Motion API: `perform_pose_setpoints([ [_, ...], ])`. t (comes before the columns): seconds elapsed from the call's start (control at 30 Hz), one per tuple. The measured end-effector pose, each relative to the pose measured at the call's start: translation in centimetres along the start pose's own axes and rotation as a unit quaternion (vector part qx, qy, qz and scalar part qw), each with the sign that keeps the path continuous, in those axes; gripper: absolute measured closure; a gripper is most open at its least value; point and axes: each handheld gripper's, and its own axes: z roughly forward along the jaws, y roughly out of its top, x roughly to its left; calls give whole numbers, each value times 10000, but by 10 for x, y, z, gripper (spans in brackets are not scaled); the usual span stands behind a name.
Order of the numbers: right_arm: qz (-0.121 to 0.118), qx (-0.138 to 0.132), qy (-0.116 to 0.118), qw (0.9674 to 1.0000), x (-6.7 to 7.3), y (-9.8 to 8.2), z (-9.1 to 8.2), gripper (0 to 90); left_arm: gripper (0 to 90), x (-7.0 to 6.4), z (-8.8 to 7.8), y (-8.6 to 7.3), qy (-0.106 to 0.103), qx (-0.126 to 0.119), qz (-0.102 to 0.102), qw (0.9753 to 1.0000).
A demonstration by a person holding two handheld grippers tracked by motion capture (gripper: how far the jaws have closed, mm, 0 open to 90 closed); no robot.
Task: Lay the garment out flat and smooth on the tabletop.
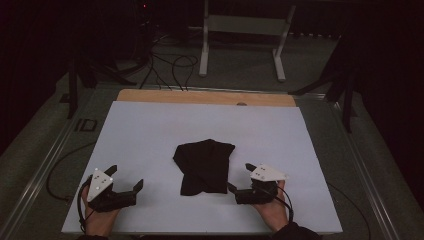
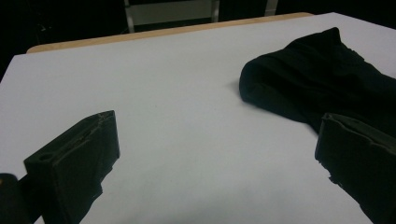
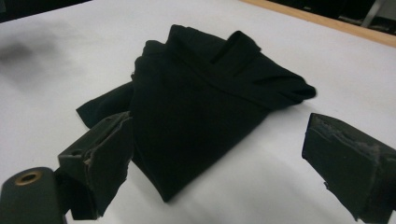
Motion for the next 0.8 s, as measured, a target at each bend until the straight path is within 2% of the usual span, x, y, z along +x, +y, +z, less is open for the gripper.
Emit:
perform_pose_setpoints([
  [0.27,27,112,208,9997,8,15,22,119,0,0,0,0,-10,33,25,10000],
  [0.6,-167,266,386,9988,21,34,51,130,0,-1,1,0,-29,37,33,10000],
  [0.8,-165,382,446,9981,26,41,67,145,0,-1,1,0,-35,36,35,10000],
])
